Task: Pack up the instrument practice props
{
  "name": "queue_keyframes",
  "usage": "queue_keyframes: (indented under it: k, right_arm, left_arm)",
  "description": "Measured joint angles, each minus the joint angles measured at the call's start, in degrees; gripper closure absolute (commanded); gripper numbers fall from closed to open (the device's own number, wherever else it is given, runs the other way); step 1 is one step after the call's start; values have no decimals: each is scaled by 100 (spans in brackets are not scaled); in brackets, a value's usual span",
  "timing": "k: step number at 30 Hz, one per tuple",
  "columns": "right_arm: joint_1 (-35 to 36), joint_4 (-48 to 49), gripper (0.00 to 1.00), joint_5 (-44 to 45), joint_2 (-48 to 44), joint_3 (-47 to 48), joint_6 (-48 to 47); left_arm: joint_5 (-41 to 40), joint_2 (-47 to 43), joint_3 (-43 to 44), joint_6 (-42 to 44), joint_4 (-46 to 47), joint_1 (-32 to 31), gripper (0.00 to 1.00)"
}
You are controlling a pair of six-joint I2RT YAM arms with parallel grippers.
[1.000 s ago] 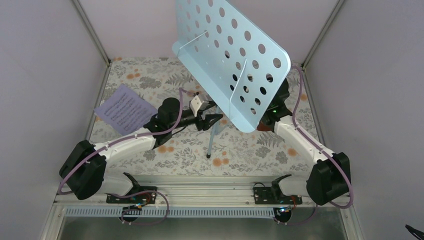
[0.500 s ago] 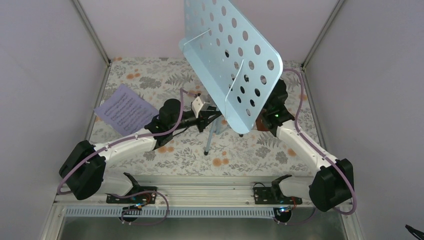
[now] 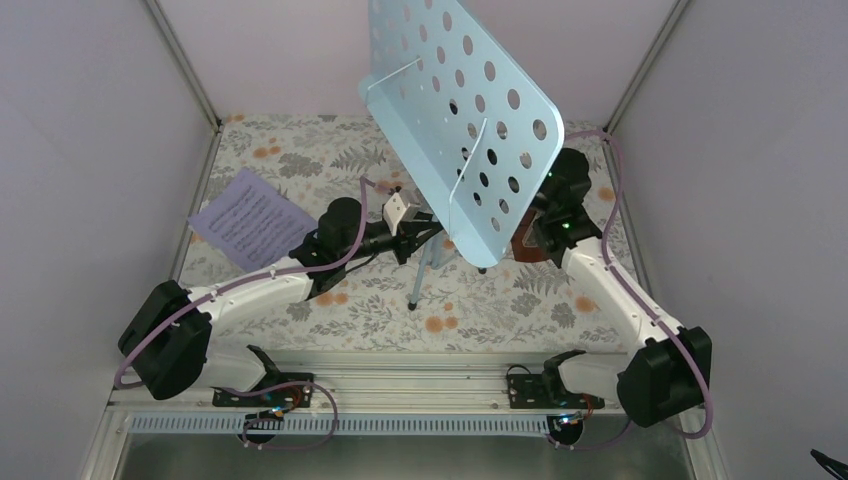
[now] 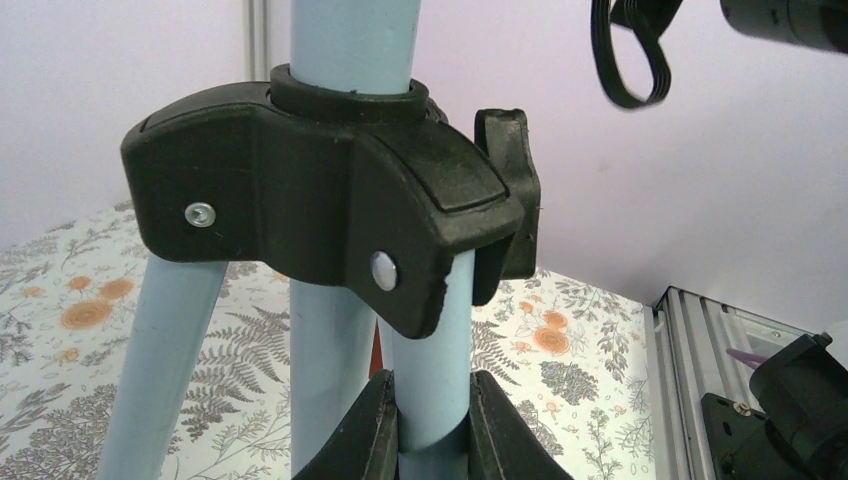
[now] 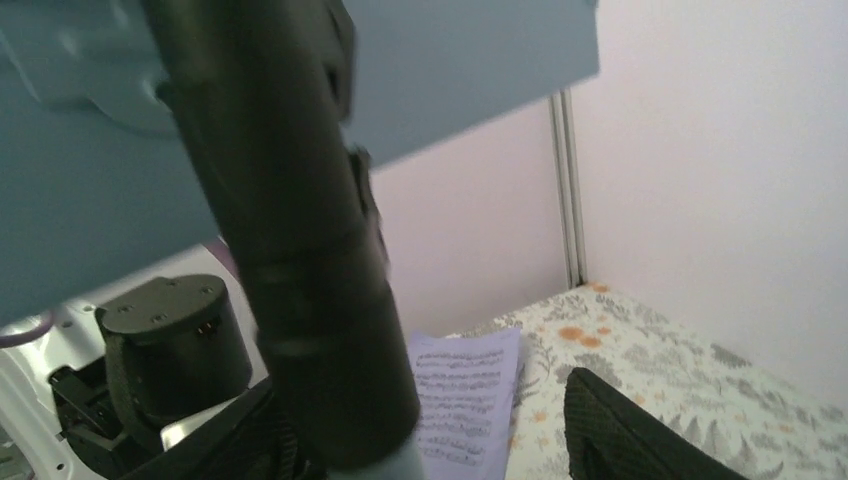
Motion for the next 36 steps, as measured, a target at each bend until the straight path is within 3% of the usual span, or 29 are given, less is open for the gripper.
queue_keyframes:
  k: [3,7,9,16,33,36]
  right_arm:
    - [-2,7,48,-186,96,332,-22]
    - [-2,4,85,-444,245,623,-98]
    - [0,15,96,-636,306,702,-201]
    - [-28,103,96,-734,326,688,-538]
    - [85,26,96,-210,-358,68,-129]
    - [101,50,96,-166,-396,35,-120]
  left_arm:
    - [0,0,0,0,0,-2,98]
    - [-2,0,0,-2,0,-2,98]
    - [-35,0,0,2,11,-2,98]
    - [-208,-24,15,4,15,-37,98]
    - [-332,-291,61,-70,-157,-367,97]
    - [-306,-291,61,-68,-173,-367,85]
